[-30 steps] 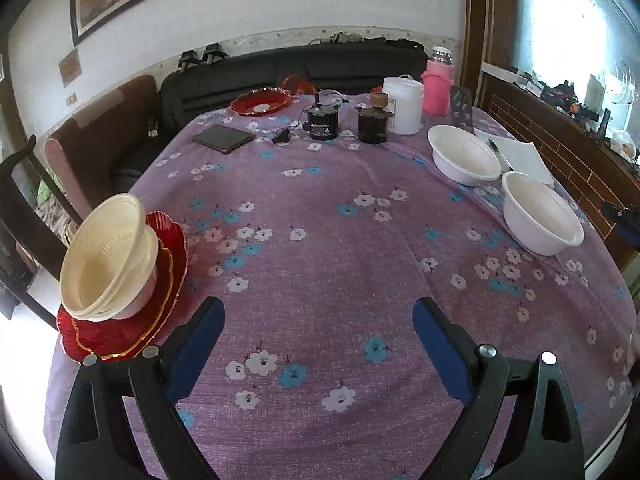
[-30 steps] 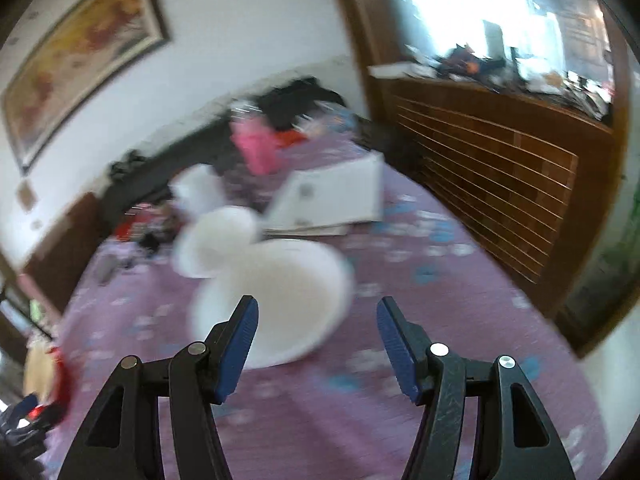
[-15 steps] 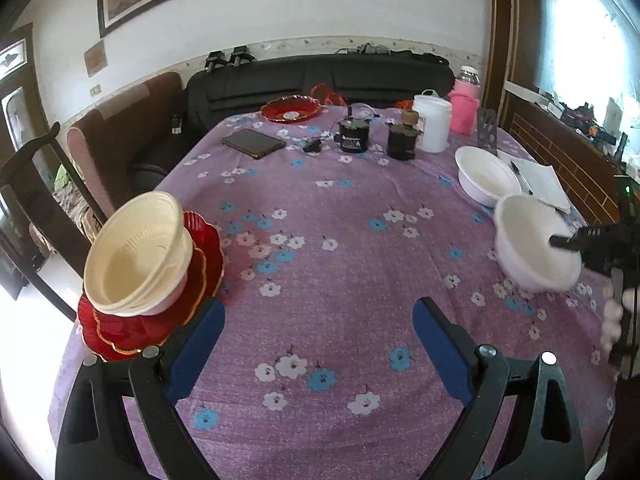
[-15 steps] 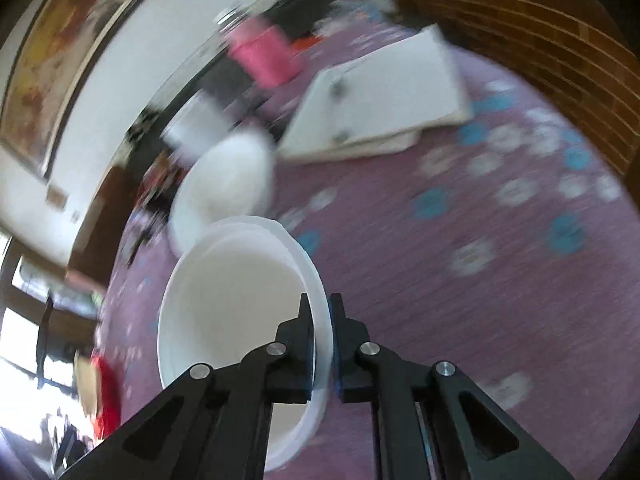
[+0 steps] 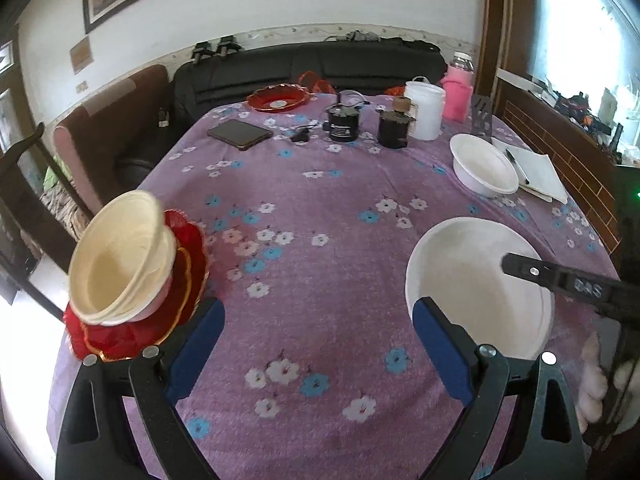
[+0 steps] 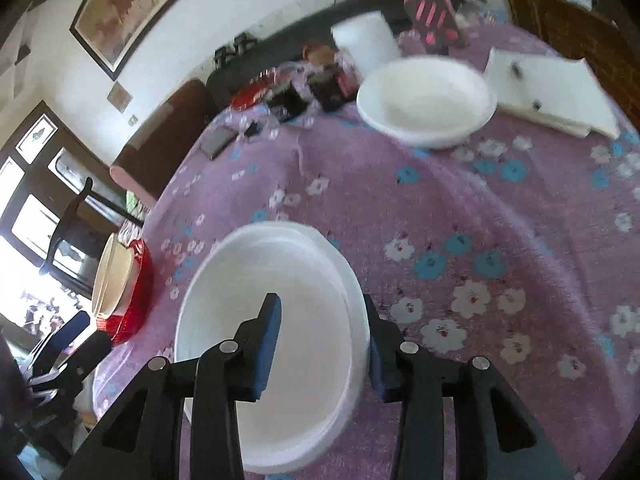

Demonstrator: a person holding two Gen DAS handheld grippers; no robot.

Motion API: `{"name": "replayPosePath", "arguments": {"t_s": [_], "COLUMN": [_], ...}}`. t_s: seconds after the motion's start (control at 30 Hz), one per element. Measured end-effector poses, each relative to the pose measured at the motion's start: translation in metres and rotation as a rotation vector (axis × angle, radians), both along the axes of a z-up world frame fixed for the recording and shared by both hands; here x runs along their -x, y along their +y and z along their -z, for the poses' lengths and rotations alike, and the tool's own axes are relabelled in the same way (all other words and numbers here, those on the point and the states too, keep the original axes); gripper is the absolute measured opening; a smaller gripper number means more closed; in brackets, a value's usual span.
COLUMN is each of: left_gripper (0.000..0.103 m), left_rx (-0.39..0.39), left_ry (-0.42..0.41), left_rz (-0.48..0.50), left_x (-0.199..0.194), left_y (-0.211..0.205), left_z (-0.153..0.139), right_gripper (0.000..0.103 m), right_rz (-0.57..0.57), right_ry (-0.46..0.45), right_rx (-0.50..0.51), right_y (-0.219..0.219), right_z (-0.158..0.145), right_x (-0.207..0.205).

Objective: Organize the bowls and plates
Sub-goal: 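Lift the large white bowl and carry it to the stack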

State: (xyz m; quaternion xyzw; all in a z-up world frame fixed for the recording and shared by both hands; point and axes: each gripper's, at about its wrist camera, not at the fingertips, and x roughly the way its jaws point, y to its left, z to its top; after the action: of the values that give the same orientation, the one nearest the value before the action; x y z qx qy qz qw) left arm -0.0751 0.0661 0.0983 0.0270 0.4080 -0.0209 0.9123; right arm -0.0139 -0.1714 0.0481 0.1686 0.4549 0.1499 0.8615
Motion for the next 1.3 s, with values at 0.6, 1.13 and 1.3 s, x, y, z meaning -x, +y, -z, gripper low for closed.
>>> {"name": "replayPosePath", "arguments": {"t_s": [0.6,1.13,1.3], "left_gripper": [0.045,0.015,0.015], "left_rx": [0.074,0.126,0.074], "left_ry": [0.186,0.115,0.042], "left_rz": [0.103,-0.010,-0.161], "left_x": [-0.058,-0.016,-0.012], "left_y": [-0.059,0.005,0.081], "left_z": [0.061,0.003,-0.033], "right_gripper": [0.032,0.015,0.016], "right_rz": [0.056,-0.048,-0.178], "right_ry": [0.071,-0.107,-0.147], "right_rx": [0.058,0.067,0.020], "right_y": [-0.004,0.063,0.144], "right_z": [0.017,-0.057,-0.086], "right_x": [0.015,0.031,0.011]}}
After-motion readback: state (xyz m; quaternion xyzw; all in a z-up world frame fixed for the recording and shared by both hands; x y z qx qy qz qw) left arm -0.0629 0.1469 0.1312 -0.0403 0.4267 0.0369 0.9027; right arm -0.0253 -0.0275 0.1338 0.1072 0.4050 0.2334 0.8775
